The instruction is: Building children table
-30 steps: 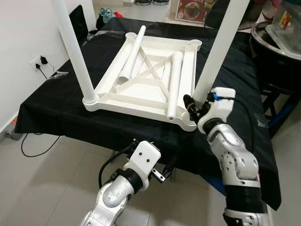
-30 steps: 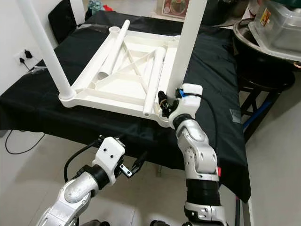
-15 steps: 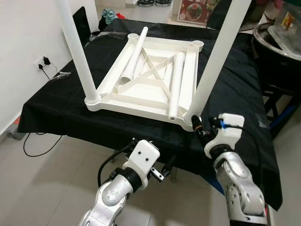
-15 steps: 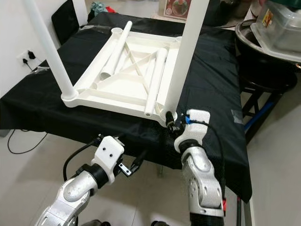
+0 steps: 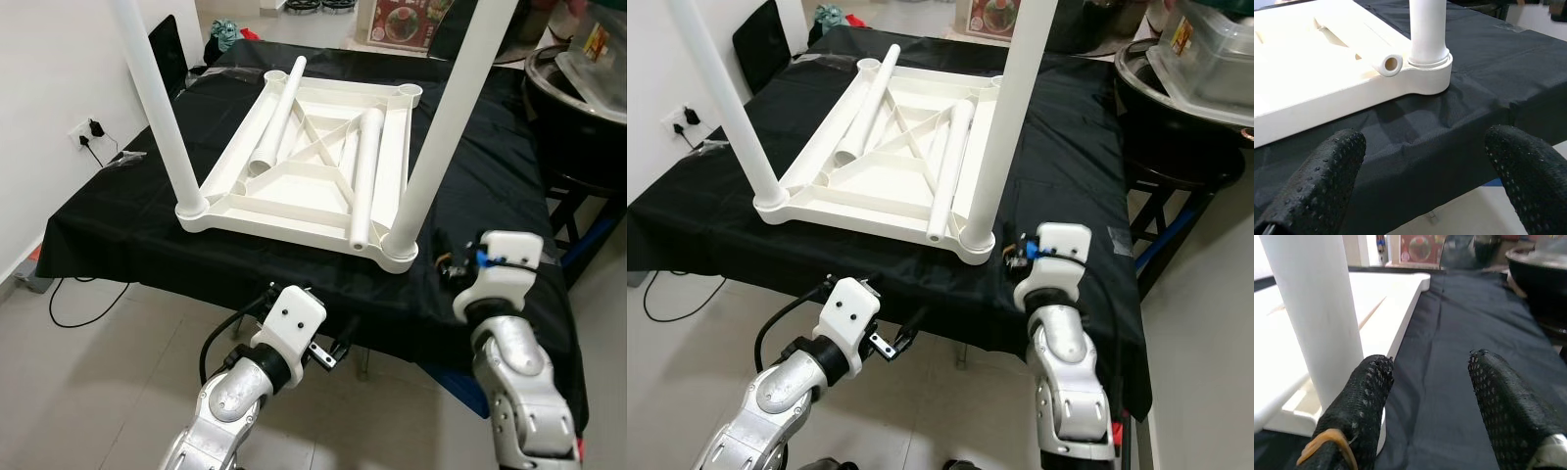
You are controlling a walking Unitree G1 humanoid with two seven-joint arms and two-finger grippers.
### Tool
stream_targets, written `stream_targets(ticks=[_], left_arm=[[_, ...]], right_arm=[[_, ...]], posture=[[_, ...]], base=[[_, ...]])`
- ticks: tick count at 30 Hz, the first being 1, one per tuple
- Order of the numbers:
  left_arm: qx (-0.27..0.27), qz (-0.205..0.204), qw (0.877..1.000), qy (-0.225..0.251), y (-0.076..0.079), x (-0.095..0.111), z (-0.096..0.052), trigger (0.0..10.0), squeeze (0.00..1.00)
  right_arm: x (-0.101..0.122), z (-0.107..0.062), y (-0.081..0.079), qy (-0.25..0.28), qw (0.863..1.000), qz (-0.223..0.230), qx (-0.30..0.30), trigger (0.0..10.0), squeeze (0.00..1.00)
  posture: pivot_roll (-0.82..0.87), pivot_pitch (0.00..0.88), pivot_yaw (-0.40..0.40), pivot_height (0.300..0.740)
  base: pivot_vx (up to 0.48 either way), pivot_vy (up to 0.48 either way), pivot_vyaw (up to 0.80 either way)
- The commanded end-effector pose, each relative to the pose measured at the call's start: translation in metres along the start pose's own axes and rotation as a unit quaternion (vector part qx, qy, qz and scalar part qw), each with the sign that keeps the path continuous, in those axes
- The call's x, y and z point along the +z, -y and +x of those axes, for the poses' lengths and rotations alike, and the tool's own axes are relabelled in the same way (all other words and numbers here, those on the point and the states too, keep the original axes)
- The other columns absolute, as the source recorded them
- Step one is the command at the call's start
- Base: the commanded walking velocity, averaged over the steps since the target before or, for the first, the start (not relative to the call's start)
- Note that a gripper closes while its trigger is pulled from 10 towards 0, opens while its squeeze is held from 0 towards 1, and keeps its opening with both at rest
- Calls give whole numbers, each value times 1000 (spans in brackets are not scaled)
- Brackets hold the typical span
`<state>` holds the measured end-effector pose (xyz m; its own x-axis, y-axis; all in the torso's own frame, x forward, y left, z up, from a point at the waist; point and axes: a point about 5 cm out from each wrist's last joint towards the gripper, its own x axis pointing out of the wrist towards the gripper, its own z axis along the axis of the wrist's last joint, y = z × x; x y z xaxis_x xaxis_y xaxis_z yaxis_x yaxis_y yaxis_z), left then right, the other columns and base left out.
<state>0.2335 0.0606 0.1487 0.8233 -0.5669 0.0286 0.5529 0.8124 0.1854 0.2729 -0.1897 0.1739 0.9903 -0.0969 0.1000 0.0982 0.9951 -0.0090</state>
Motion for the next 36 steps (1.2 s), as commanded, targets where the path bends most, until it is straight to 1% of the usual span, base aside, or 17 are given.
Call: stream_targets(ticks=[1,4,10,11,12,13,14,16,17,18,20,21,23,25,29,33,36], left_arm=[[-4,-9,1000,-12,1,-6,-1,10000,0],[-7,-7,1000,-14,1,-7,0,10000,0],[-8,-7,1000,-14,1,-7,0,10000,0],[-8,-7,1000,-15,0,-8,0,10000,0],[-9,-8,1000,-18,0,-9,0,10000,0],[-9,-8,1000,-18,0,-9,0,10000,0],[-11,-8,1000,-20,1,-11,0,10000,0],[-11,-8,1000,-20,1,-11,0,10000,0],[-12,-9,1000,-21,1,-11,0,10000,0],[-12,-9,1000,-21,1,-11,0,10000,0],[-13,-8,1000,-20,1,-11,0,10000,0],[-13,-8,1000,-20,1,-11,0,10000,0],[-12,-7,1000,-19,1,-12,0,10000,0],[-11,-7,1000,-19,1,-12,-1,10000,0],[-11,-8,1000,-20,1,-12,-1,10000,0],[-13,-8,1000,-21,2,-13,-1,10000,0],[-14,-7,1000,-18,3,-13,-1,10000,0]], right_arm=[[-4,-2,1,-13,1000,4,-3,10000,0],[-18,-8,6,-34,999,11,11,10000,0],[-22,-12,8,-37,998,32,50,10000,0],[-25,-17,8,-48,990,84,104,10000,0],[-20,-25,6,-59,969,132,202,10000,0],[-20,-25,6,-59,969,132,202,10000,0],[-12,-33,1,-63,940,166,293,10000,0],[-12,-33,1,-63,940,166,293,10000,0],[2,-37,-6,-58,910,185,366,10000,0],[2,-37,-6,-58,910,185,366,10000,0],[29,-34,-25,-23,882,202,426,10000,0],[29,-34,-25,-23,882,202,426,10000,0],[47,-34,-42,9,862,210,461,10000,0],[54,-30,-49,24,864,207,458,10000,0],[71,-11,-64,62,890,192,409,10000,0],[82,-7,-80,73,888,188,414,10000,0],[82,3,-84,67,910,168,374,10000,0]], posture=[[100,134,-20,740],[99,135,-18,740],[101,135,-18,740],[98,135,-16,740],[91,132,-10,740],[91,132,-10,740],[90,132,-11,740],[90,132,-11,740],[90,129,-11,740],[90,129,-11,740],[97,123,-16,740],[97,123,-16,740],[100,118,-17,740],[102,112,-18,740],[98,111,-16,740],[101,105,-18,740],[104,102,-23,740]], base=[[0,0,0],[0,0,0],[0,0,0],[0,0,0],[0,0,0],[0,0,0],[0,0,0],[0,0,0],[0,0,0],[0,0,0],[0,0,0],[0,0,0],[0,0,0],[0,0,0],[0,0,0],[0,0,0],[0,0,0]])
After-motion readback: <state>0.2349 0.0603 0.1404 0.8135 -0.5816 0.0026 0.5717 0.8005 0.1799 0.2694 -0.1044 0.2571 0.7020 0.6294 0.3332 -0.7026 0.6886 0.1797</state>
